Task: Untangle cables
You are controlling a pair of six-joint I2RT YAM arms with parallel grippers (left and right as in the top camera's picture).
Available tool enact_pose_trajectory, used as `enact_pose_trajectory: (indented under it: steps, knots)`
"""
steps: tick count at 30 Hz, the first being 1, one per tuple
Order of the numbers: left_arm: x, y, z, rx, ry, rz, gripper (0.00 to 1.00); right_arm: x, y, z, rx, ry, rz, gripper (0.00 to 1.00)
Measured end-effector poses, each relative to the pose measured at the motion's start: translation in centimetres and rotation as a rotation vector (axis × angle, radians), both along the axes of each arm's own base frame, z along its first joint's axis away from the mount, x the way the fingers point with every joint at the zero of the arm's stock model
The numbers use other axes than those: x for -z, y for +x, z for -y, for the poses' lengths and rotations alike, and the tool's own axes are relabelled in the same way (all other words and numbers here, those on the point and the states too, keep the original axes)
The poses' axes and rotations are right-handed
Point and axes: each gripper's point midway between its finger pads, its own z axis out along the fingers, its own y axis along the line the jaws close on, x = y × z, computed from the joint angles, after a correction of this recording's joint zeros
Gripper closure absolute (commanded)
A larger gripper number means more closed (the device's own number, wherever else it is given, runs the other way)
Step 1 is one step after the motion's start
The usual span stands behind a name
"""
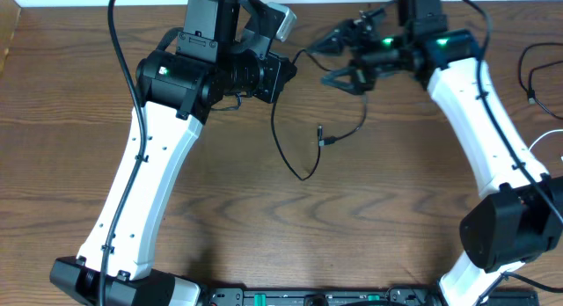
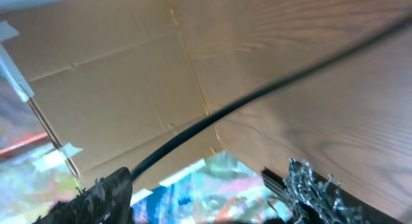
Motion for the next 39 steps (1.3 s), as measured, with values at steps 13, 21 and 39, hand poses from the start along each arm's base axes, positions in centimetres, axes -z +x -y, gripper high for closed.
enact_pose_trajectory:
  steps: [13, 21, 39]
  knots:
    - [0.2, -0.7, 1.0, 0.023, 0.003, -0.014, 0.92, -0.5, 0.8, -3.8, 0.108, -0.014, -0.013, 0.99]
    - [0.6, -0.6, 0.9, 0.012, 0.015, -0.022, 0.66, -0.5, 1.5, -3.1, -0.015, -0.095, 0.286, 0.99]
    - [1.2, -0.7, 0.2, -0.008, 0.050, -0.038, 0.56, -13.6, 7.8, 27.3, 0.548, -0.526, 0.664, 0.99]
